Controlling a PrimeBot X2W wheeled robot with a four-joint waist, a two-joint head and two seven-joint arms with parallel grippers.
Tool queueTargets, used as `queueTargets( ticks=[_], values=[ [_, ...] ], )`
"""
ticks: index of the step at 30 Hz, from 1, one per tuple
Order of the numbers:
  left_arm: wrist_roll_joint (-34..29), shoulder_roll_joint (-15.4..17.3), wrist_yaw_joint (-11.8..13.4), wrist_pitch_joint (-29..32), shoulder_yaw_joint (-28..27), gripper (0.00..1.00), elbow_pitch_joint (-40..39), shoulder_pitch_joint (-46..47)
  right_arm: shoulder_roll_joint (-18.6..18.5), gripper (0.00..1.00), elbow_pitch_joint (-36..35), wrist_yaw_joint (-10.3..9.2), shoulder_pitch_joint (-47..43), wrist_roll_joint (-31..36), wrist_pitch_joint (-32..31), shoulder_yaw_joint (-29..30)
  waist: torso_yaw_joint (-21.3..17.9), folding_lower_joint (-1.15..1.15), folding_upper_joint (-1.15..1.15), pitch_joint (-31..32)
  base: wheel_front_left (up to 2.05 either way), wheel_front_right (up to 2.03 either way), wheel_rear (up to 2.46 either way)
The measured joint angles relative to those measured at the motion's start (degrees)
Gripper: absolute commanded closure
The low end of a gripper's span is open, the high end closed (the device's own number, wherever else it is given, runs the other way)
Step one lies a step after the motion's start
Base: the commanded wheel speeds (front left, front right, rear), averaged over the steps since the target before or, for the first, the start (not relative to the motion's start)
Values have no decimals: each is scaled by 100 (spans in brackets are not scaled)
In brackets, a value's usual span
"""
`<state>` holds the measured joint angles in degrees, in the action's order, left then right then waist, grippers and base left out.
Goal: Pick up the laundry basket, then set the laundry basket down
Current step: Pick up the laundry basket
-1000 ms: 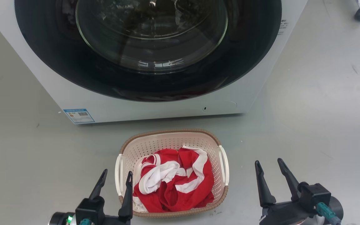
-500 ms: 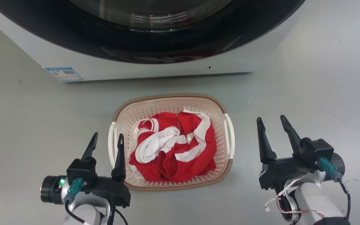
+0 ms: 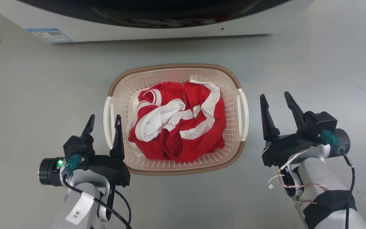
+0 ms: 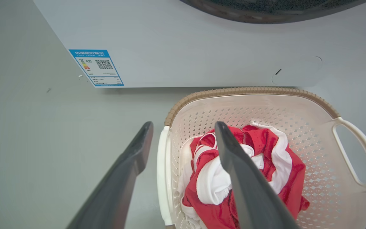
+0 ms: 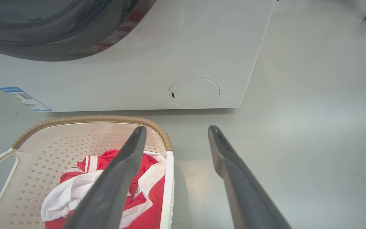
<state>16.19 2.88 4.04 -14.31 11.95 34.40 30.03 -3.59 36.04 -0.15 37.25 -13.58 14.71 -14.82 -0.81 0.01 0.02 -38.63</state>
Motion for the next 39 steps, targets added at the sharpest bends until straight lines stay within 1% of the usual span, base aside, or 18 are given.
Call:
queueTargets(
  ticks=[11,12,16,20,21,24,32,36,39],
  values=[
    [132,-40,-11,1,-24,0,781,494,1,0,791,16,583,-58,-1,-101,94,0,-1,-410,0,0,0],
    [135,-43,-45,1,-29,0,837,530,0,0,867,16,617,-59,0,-119,103,-1,-1,-432,0,0,0],
    [151,-57,-89,3,-22,0,1122,661,-1,0,1091,16,706,-233,-1,-330,143,-1,-1,-482,0,0,0],
    [189,-71,-114,3,0,0,1356,793,-2,0,1247,-23,744,-466,0,-530,179,-1,-1,-519,0,0,0],
    [189,-71,-160,8,11,0,1416,831,-3,0,1279,-35,769,-491,-1,-575,188,-1,-1,-528,0,0,0],
    [190,-76,-163,9,37,0,1574,912,-3,0,1345,-38,837,-579,-1,-686,210,-1,-1,-554,0,0,0],
    [215,-86,-287,29,121,0,1931,1125,-4,0,1504,-99,995,-879,0,-981,220,-1,-2,-644,0,0,0],
    [215,-93,-359,65,168,0,2113,1244,-4,0,1591,-144,1133,-1015,-1,-1116,195,-1,-2,-713,0,0,0],
    [216,-105,-364,70,193,0,2248,1332,-11,0,1667,-197,1152,-1155,-1,-1184,176,-1,-2,-742,0,0,0]
  ],
)
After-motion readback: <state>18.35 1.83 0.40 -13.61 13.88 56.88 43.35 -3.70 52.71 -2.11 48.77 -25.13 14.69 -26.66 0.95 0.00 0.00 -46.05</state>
